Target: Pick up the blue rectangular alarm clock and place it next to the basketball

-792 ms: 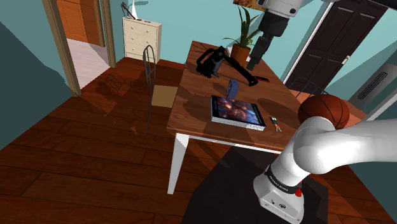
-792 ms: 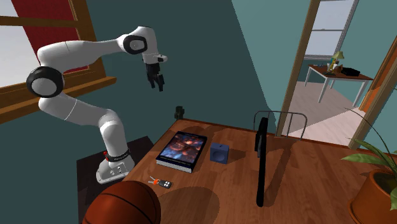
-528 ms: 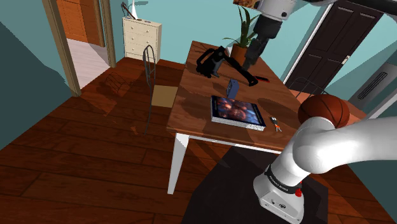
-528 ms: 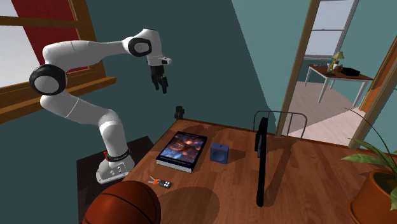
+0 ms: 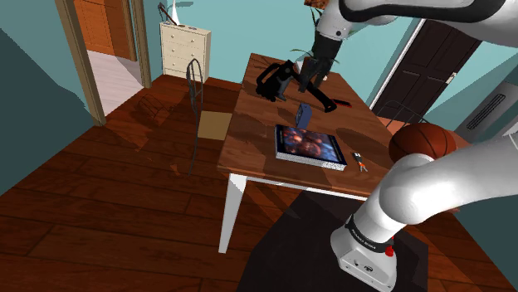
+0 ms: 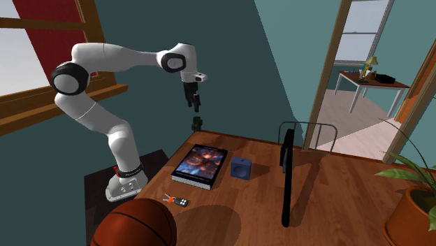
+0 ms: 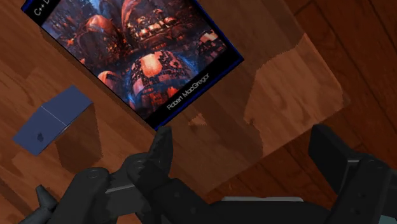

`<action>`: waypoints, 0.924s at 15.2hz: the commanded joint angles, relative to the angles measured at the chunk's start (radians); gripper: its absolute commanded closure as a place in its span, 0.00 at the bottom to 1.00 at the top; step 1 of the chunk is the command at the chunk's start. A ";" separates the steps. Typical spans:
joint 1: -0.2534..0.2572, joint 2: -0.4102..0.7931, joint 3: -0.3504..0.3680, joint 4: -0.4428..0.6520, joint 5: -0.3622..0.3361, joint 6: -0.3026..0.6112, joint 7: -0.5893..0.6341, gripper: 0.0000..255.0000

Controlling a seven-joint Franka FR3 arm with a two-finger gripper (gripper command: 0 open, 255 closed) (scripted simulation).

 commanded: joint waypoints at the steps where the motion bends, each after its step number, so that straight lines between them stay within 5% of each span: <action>1: -0.020 0.049 -0.020 0.007 -0.007 0.040 0.011 0.00; 14: -0.125 0.428 -0.153 0.162 0.009 0.242 0.063 0.00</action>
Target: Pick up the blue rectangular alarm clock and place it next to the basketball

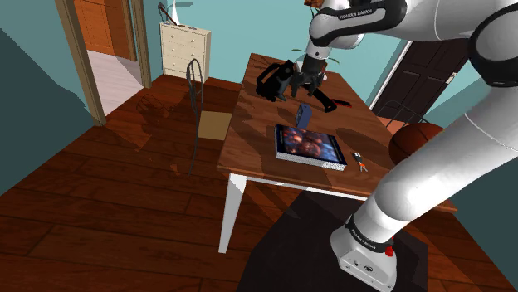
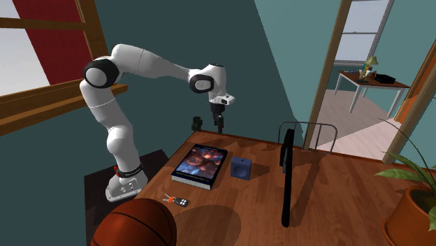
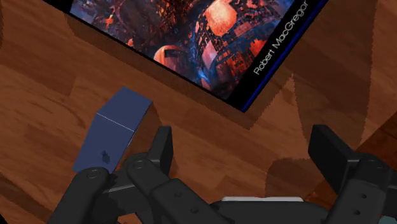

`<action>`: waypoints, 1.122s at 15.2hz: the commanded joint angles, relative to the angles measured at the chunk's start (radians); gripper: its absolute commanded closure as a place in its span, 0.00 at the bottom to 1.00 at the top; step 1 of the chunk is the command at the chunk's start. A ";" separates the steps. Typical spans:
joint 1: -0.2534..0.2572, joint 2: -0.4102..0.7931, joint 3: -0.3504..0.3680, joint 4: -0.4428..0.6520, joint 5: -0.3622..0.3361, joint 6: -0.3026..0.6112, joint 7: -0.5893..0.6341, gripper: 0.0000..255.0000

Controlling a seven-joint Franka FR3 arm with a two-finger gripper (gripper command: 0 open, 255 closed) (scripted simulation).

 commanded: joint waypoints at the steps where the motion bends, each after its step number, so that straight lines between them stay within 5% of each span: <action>1: -0.016 0.070 -0.021 0.043 0.012 0.022 0.004 0.00; 17: -0.166 0.511 -0.131 0.338 0.164 0.117 0.014 0.00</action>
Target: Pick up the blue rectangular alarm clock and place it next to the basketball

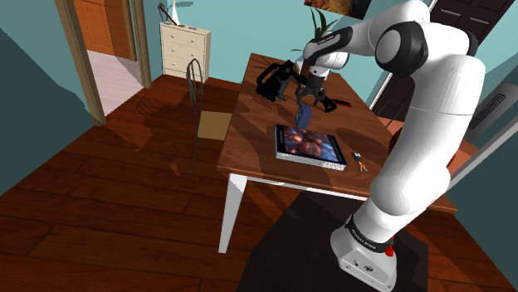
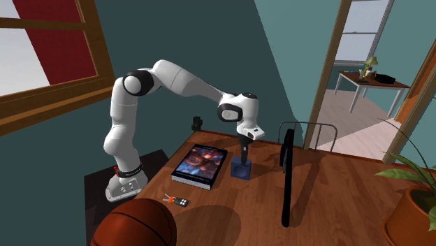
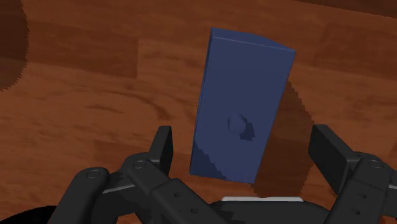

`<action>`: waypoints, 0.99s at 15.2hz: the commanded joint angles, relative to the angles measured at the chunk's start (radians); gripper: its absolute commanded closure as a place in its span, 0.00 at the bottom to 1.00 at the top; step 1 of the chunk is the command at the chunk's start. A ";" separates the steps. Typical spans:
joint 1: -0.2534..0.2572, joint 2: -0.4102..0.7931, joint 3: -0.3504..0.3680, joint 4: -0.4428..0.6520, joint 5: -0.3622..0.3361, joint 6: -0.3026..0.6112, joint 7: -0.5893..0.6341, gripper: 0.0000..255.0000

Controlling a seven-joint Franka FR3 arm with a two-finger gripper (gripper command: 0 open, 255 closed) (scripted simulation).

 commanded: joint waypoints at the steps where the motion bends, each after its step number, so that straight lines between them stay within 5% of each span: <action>1: -0.006 0.020 0.000 -0.003 0.009 0.021 -0.004 0.00; 14: -0.011 0.053 0.006 -0.035 0.024 0.084 -0.013 0.00; 15: -0.011 0.053 0.006 -0.035 0.024 0.084 -0.013 1.00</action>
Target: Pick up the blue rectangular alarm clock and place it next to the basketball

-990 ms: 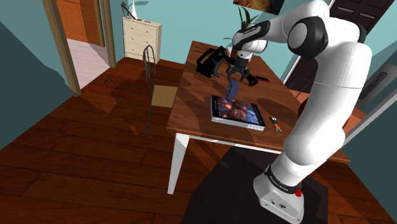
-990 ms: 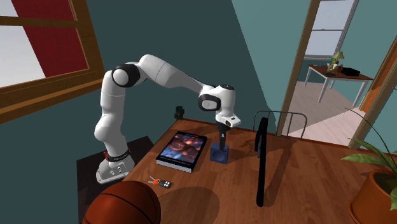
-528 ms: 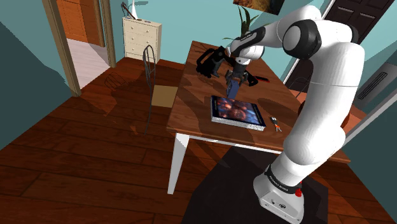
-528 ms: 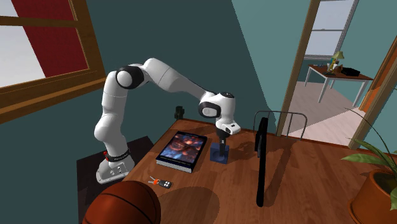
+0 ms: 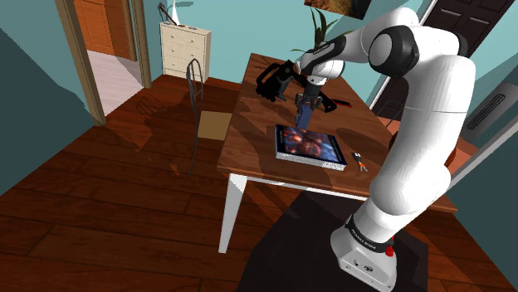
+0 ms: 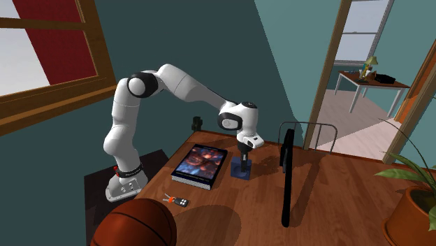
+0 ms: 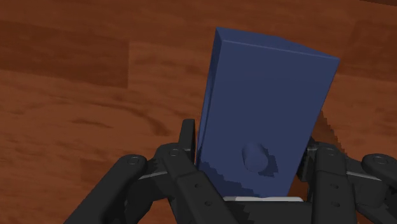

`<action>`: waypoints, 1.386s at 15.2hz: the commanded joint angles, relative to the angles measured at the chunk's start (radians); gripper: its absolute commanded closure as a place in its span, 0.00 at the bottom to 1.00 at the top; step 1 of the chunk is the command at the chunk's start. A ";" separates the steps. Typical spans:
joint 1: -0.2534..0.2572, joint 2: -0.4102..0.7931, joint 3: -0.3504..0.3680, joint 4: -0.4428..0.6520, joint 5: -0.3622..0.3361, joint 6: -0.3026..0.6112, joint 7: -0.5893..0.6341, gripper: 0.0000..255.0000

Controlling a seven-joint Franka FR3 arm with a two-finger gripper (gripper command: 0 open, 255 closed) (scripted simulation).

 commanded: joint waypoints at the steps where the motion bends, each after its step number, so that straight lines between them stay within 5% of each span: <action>1: 0.000 0.000 0.000 0.000 0.000 0.000 0.000 1.00; 9: 0.000 0.000 0.000 0.000 0.000 0.000 0.000 1.00; 21: 0.008 -0.066 -0.012 0.076 -0.030 -0.138 0.019 1.00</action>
